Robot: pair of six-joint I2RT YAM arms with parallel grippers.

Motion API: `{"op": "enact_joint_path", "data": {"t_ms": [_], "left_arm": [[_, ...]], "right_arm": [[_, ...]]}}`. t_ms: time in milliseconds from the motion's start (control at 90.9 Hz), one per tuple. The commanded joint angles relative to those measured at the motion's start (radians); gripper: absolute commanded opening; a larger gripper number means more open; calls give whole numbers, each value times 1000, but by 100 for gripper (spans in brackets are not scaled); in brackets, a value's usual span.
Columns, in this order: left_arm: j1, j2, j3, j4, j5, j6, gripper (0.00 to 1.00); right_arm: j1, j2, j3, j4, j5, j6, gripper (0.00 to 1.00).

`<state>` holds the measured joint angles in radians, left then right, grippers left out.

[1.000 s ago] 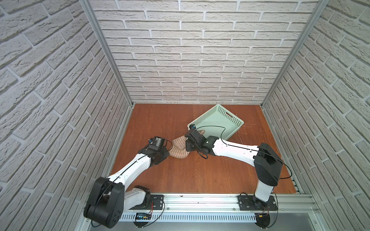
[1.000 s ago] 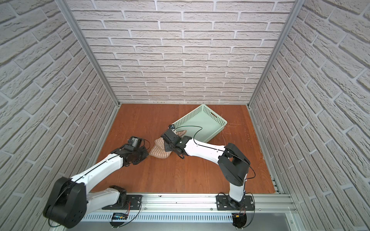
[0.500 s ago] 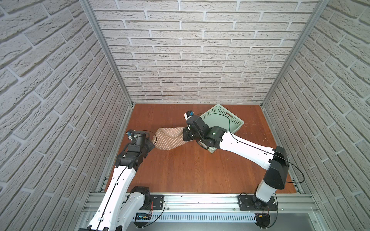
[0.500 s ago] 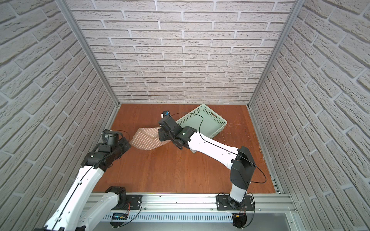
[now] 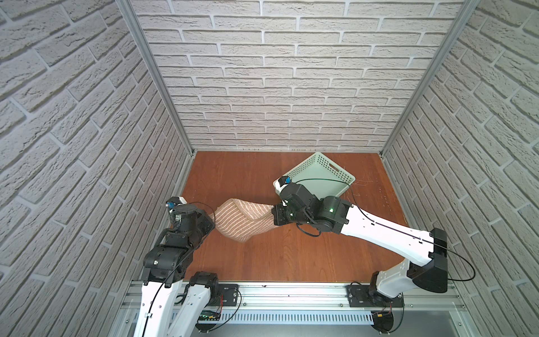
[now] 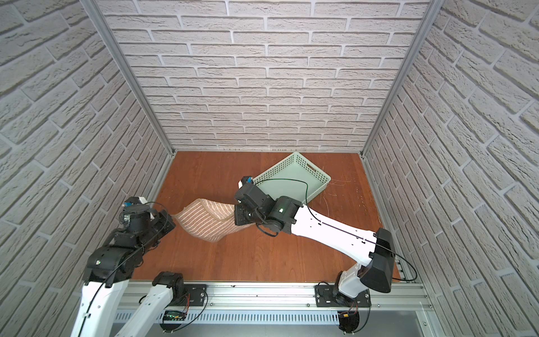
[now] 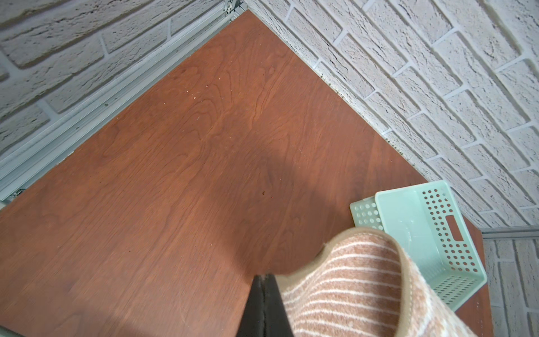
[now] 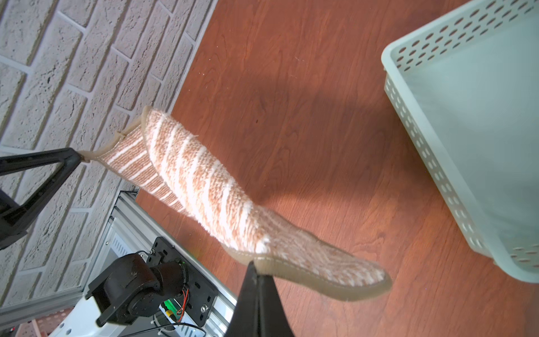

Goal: Fold the square dishcloth
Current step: Flatten out the cleaning item at the center of the board.

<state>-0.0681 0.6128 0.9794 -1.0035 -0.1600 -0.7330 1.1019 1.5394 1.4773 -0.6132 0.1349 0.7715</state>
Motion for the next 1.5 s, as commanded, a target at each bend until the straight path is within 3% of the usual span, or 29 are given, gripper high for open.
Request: {"op": "enact_joint_path", "data": {"t_ms": [0, 165, 319, 396, 495, 594, 649, 770, 1023, 1199, 1375, 1485], "left_arm": [[18, 89, 3, 29, -30, 38, 0], [95, 341, -46, 288, 23, 83, 0], [173, 619, -22, 511, 54, 95, 0], [202, 763, 43, 540, 60, 110, 22], [235, 866, 112, 499, 91, 113, 31], [241, 847, 107, 488, 109, 108, 50], [236, 815, 99, 466, 108, 107, 55], [169, 731, 50, 387, 73, 98, 55], [-151, 612, -128, 378, 81, -39, 49], [-218, 601, -239, 478, 139, -128, 46], [-206, 651, -258, 517, 133, -154, 44], [-152, 684, -258, 576, 149, -173, 43]], "right_arm": [[-38, 77, 52, -37, 9, 17, 3], [-133, 350, 260, -50, 11, -59, 3], [-220, 685, 610, -137, 22, -140, 6], [-252, 822, 803, -220, 22, -181, 18], [-269, 899, 947, -285, 38, -233, 27], [-275, 863, 925, -288, 57, -278, 34], [-275, 827, 876, -282, 48, -297, 35], [-270, 745, 741, -270, -8, -320, 33], [-238, 659, 492, -209, -9, -352, 31], [-237, 731, 537, -224, -5, -383, 28], [-237, 869, 719, -275, 4, -429, 25], [-237, 950, 803, -306, 15, -436, 22]]}}
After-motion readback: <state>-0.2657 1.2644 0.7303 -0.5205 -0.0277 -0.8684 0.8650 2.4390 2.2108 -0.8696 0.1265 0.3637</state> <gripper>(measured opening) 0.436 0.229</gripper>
